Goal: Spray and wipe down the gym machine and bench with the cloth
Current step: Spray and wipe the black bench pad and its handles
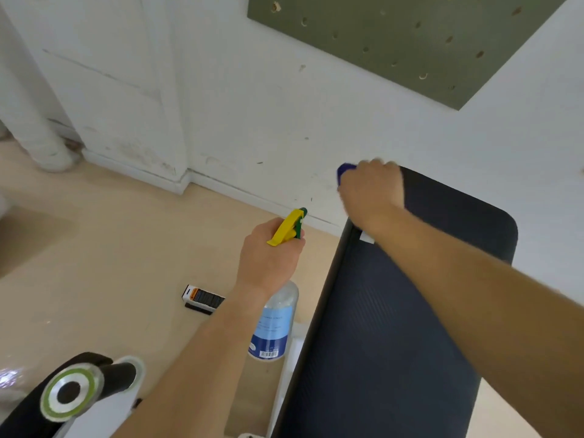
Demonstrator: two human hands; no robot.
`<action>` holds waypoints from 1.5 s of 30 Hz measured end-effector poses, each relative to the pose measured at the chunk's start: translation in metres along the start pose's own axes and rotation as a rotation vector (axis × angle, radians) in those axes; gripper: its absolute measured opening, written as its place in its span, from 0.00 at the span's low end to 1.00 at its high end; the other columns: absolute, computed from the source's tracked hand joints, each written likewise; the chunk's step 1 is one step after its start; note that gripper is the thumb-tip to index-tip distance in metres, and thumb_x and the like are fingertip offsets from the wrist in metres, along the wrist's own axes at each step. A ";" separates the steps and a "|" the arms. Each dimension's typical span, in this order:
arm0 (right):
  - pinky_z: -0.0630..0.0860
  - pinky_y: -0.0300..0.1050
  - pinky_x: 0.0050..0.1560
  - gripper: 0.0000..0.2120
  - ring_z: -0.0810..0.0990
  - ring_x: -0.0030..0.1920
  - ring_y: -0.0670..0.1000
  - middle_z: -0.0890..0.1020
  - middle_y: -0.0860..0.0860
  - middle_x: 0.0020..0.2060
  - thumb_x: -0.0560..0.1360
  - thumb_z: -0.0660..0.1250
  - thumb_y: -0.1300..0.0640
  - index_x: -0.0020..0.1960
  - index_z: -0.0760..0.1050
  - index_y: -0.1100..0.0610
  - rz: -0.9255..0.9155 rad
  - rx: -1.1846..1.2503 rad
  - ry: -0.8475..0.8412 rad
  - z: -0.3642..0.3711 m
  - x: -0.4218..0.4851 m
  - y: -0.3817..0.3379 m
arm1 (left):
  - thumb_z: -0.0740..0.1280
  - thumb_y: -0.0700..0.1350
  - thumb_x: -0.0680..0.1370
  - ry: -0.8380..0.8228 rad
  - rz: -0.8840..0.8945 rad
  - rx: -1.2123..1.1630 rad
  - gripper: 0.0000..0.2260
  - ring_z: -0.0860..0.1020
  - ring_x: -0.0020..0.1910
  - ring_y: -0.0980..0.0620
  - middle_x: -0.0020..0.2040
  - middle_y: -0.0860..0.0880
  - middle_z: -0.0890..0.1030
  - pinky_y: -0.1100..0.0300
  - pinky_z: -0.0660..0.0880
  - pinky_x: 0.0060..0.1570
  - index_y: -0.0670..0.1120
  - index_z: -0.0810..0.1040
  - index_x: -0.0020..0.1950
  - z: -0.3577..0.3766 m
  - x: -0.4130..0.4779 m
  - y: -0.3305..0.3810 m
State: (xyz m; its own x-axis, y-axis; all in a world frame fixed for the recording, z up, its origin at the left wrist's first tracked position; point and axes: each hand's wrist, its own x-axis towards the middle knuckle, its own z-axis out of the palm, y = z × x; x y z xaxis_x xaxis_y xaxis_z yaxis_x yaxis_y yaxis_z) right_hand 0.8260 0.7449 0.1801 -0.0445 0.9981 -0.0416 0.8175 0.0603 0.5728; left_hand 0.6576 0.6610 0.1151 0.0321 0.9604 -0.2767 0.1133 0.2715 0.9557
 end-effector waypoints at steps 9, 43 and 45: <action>0.63 0.51 0.49 0.05 0.75 0.52 0.56 0.79 0.50 0.48 0.78 0.67 0.51 0.52 0.77 0.51 -0.447 0.163 -0.110 0.022 -0.105 -0.037 | 0.64 0.48 0.64 -0.034 -0.001 0.034 0.16 0.79 0.41 0.37 0.44 0.39 0.85 0.43 0.81 0.43 0.42 0.83 0.45 -0.007 0.014 0.041; 0.72 0.53 0.63 0.17 0.71 0.63 0.55 0.69 0.52 0.67 0.81 0.60 0.54 0.68 0.75 0.49 0.216 0.971 0.287 0.046 -0.010 0.105 | 0.65 0.39 0.67 -0.086 -0.043 0.285 0.04 0.74 0.33 0.48 0.35 0.47 0.74 0.53 0.71 0.38 0.39 0.73 0.38 0.050 0.068 0.105; 0.70 0.53 0.63 0.17 0.73 0.62 0.56 0.74 0.51 0.65 0.81 0.56 0.47 0.66 0.76 0.47 0.009 0.755 0.140 0.044 0.011 0.087 | 0.64 0.41 0.64 -0.080 -0.033 0.203 0.15 0.74 0.37 0.48 0.37 0.45 0.76 0.53 0.72 0.37 0.33 0.75 0.45 0.049 0.064 0.108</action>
State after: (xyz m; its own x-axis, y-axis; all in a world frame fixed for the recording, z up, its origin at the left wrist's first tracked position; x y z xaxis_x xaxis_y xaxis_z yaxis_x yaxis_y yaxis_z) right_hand 0.9220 0.7605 0.1932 -0.0675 0.9933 0.0934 0.9863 0.0806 -0.1437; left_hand 0.7205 0.7485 0.1955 0.1025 0.9409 -0.3227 0.3129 0.2774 0.9084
